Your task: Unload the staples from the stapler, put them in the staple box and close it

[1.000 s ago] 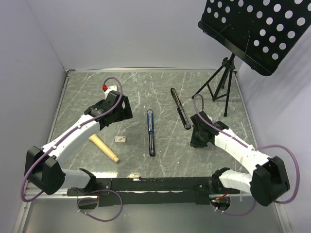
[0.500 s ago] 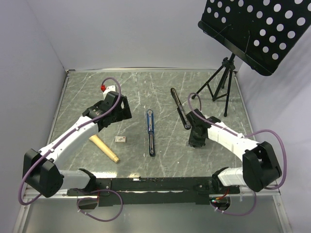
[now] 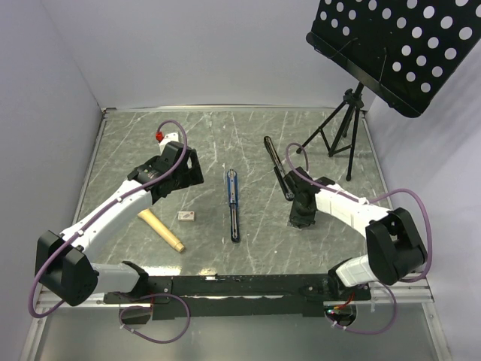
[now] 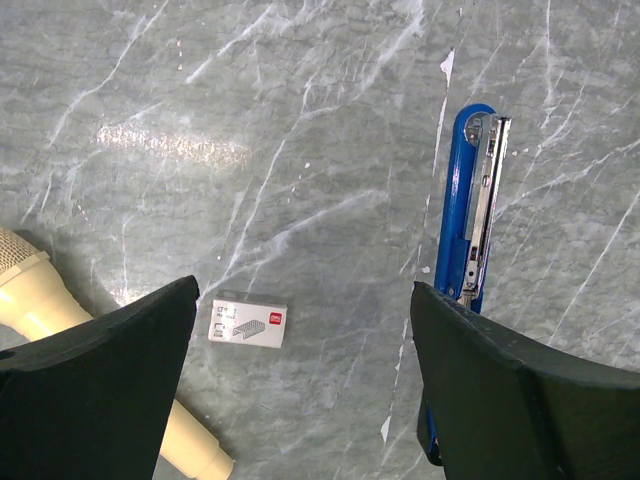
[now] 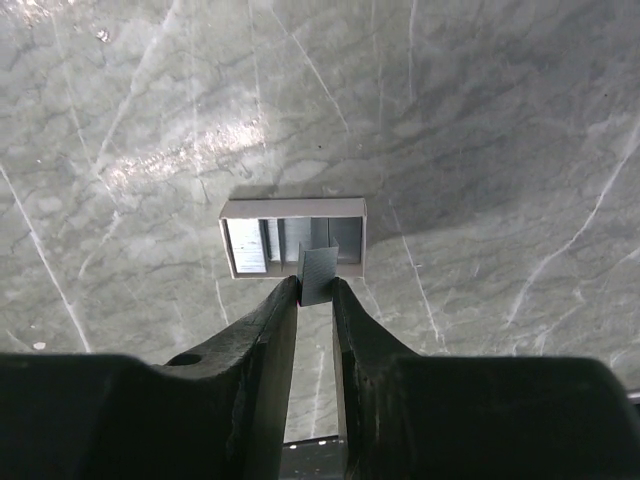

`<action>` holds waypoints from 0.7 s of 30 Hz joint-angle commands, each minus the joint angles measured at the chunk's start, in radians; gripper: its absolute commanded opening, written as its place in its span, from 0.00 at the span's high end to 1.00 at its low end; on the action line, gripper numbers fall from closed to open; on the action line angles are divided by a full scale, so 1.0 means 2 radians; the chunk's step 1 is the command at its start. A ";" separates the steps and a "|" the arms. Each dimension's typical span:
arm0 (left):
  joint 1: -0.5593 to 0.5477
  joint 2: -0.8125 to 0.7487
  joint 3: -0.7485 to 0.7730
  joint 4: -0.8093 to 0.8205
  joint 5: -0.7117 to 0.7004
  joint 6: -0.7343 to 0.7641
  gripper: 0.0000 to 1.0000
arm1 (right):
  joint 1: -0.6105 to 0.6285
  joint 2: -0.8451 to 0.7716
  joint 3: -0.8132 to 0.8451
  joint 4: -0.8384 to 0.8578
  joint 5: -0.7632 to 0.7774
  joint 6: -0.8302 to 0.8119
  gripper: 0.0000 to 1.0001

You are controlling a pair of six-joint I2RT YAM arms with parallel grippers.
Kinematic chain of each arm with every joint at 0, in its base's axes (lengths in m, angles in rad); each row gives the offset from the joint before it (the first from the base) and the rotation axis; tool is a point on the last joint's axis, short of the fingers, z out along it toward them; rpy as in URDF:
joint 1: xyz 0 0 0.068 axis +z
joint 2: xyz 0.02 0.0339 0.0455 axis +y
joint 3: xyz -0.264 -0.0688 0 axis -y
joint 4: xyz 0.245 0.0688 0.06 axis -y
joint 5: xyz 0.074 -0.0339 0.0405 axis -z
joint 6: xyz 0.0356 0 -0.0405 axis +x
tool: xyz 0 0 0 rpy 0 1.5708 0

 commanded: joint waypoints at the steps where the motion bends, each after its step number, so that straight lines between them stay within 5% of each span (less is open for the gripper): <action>1: 0.000 -0.004 0.002 0.000 -0.005 0.006 0.08 | -0.002 0.009 0.031 0.002 0.013 -0.001 0.73; 21: -0.001 0.001 0.003 0.001 0.004 0.009 0.08 | -0.002 0.015 0.037 -0.019 0.021 -0.007 0.72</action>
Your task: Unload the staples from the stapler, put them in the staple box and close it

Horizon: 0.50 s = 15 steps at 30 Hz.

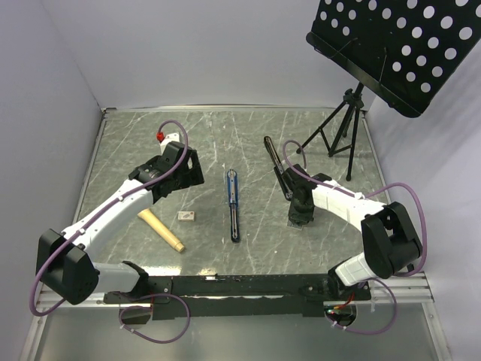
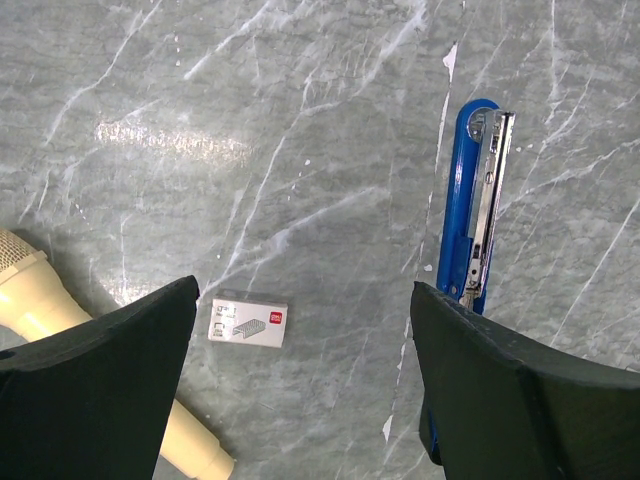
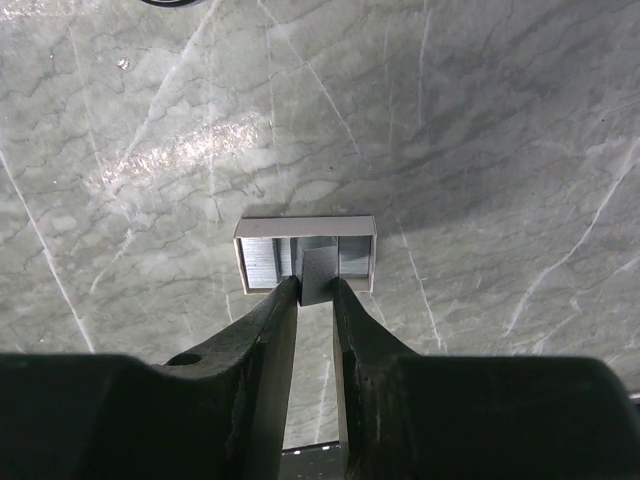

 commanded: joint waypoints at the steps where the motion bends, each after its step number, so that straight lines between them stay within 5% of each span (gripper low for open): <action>1: -0.001 -0.006 0.002 0.001 0.001 0.008 0.08 | -0.001 -0.010 0.010 -0.013 0.013 0.000 0.72; 15: 0.000 -0.008 0.002 0.000 -0.002 0.007 0.08 | 0.007 0.000 0.006 -0.007 0.012 -0.001 0.71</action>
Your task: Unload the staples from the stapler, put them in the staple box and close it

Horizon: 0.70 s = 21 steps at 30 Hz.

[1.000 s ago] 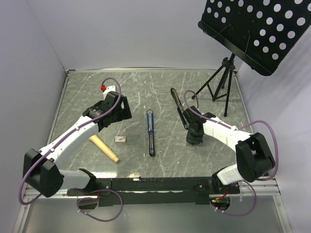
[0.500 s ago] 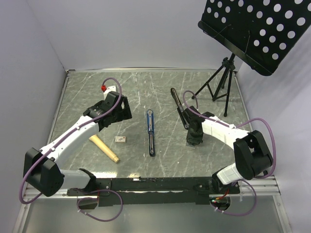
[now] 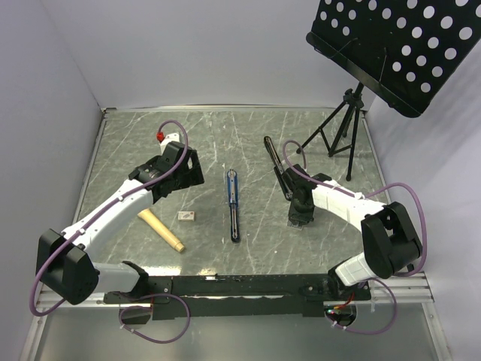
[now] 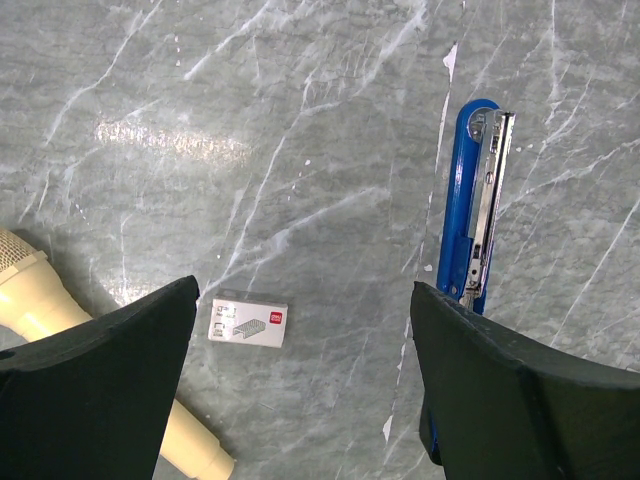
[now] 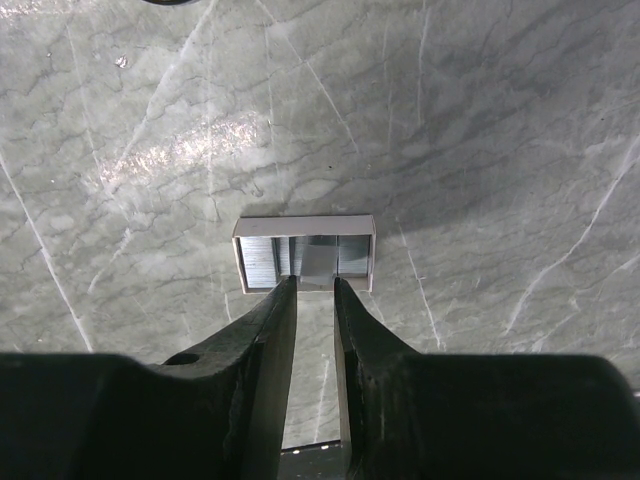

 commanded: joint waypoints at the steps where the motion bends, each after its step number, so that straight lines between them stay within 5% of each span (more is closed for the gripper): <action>1: 0.000 -0.008 0.002 0.000 -0.002 0.008 0.08 | 0.007 0.000 0.006 -0.008 0.012 0.000 0.71; 21: -0.001 -0.013 0.000 0.001 -0.007 0.008 0.08 | 0.009 0.008 0.044 -0.017 0.045 -0.018 0.64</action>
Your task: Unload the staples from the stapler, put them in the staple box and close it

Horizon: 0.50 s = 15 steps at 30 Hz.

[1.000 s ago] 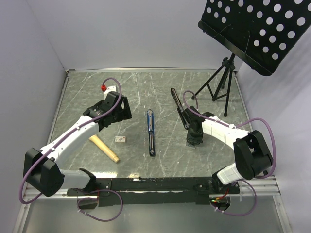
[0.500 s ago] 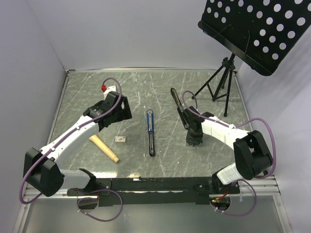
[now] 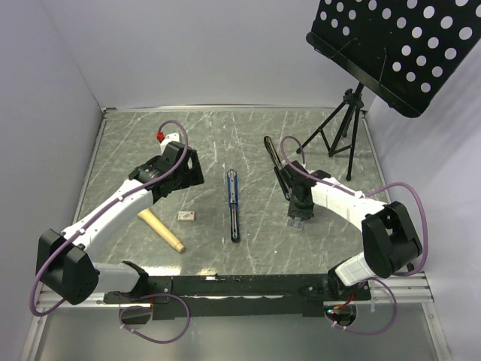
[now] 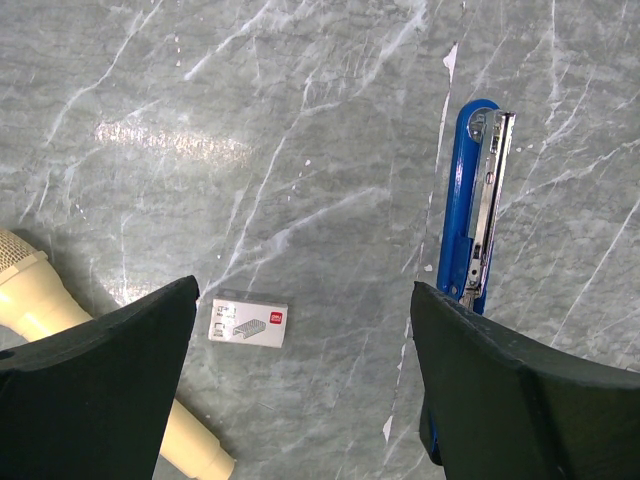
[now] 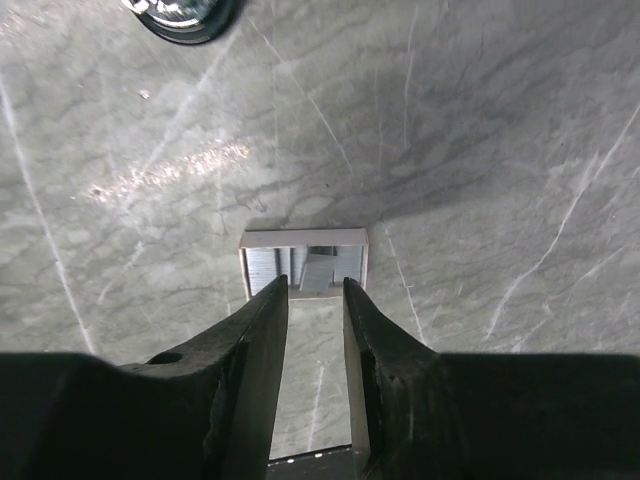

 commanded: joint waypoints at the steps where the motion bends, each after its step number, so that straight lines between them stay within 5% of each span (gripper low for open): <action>1: 0.000 -0.013 0.000 0.000 -0.008 0.007 0.08 | 0.002 0.006 0.023 -0.004 0.013 -0.009 0.63; 15: 0.000 -0.010 0.000 0.000 -0.009 0.008 0.08 | 0.001 0.031 0.019 0.028 0.017 -0.020 0.62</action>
